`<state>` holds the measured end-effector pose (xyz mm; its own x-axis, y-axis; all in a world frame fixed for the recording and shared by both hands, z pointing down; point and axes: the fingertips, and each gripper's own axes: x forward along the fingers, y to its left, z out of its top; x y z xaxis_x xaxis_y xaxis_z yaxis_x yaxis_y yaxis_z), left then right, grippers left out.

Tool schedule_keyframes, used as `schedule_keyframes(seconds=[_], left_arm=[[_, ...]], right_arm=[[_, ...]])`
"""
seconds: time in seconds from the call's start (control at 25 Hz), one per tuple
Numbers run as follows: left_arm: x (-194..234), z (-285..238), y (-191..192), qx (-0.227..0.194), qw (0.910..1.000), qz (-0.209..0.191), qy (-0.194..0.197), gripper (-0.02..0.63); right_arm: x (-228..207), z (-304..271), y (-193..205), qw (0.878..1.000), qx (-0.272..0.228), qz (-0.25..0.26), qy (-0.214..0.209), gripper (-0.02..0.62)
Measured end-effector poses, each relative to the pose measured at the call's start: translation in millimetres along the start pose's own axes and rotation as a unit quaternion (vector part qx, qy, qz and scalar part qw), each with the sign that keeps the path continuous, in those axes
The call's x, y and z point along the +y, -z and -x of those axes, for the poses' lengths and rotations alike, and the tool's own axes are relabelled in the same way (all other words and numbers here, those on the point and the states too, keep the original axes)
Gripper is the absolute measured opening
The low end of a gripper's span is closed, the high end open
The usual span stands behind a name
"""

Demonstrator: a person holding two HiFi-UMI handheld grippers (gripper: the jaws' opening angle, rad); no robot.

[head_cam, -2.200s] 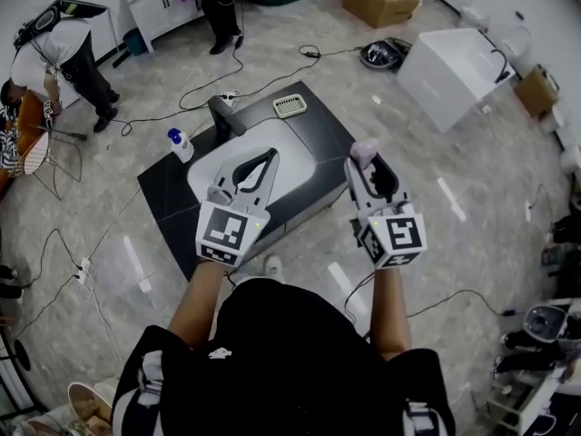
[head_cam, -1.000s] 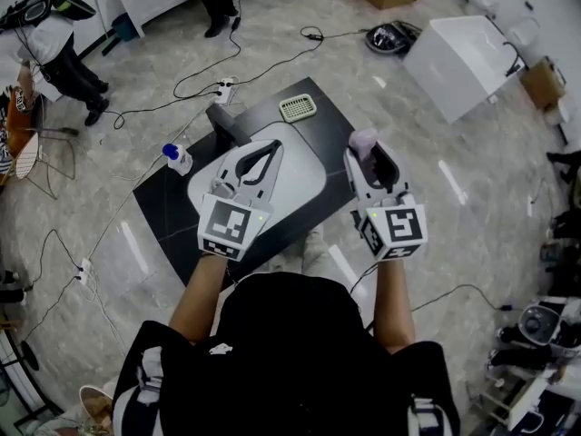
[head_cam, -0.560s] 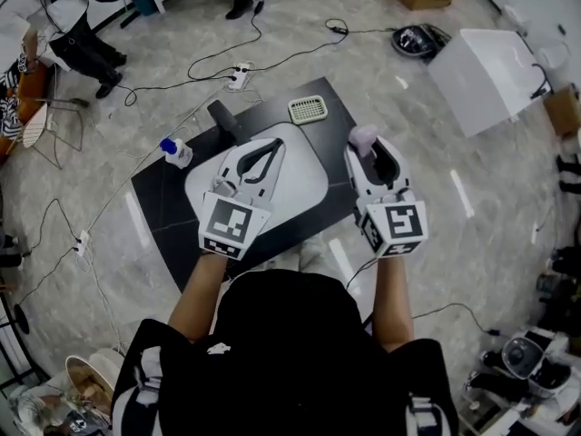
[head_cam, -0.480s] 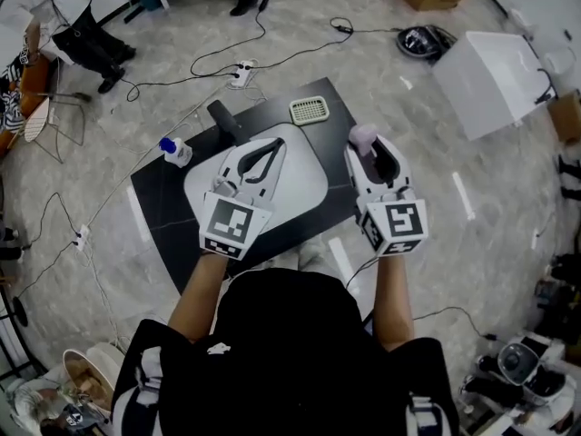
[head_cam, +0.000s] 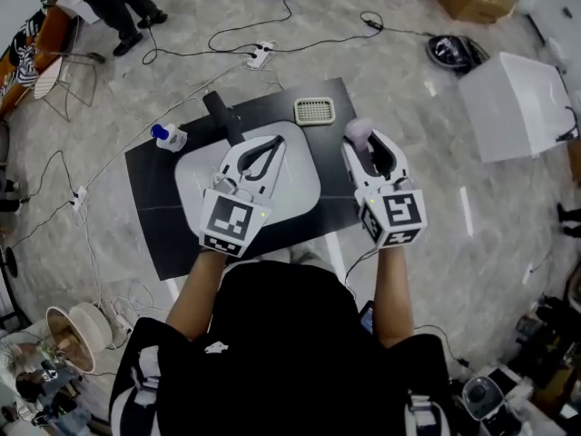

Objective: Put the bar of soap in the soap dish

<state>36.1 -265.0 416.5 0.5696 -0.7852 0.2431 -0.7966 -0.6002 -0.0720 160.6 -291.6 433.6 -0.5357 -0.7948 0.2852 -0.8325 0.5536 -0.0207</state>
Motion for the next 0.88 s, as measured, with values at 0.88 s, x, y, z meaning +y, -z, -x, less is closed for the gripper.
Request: schedule_keyframes(seconds=[0.88], left_arm=[[28.0,-48.6,70.3,0.09,0.991,0.064,-0.076,0.025]], right_arm=[[-13.7,-124.3,126.7,0.952,0.198,0.142,-0.185,0.201]])
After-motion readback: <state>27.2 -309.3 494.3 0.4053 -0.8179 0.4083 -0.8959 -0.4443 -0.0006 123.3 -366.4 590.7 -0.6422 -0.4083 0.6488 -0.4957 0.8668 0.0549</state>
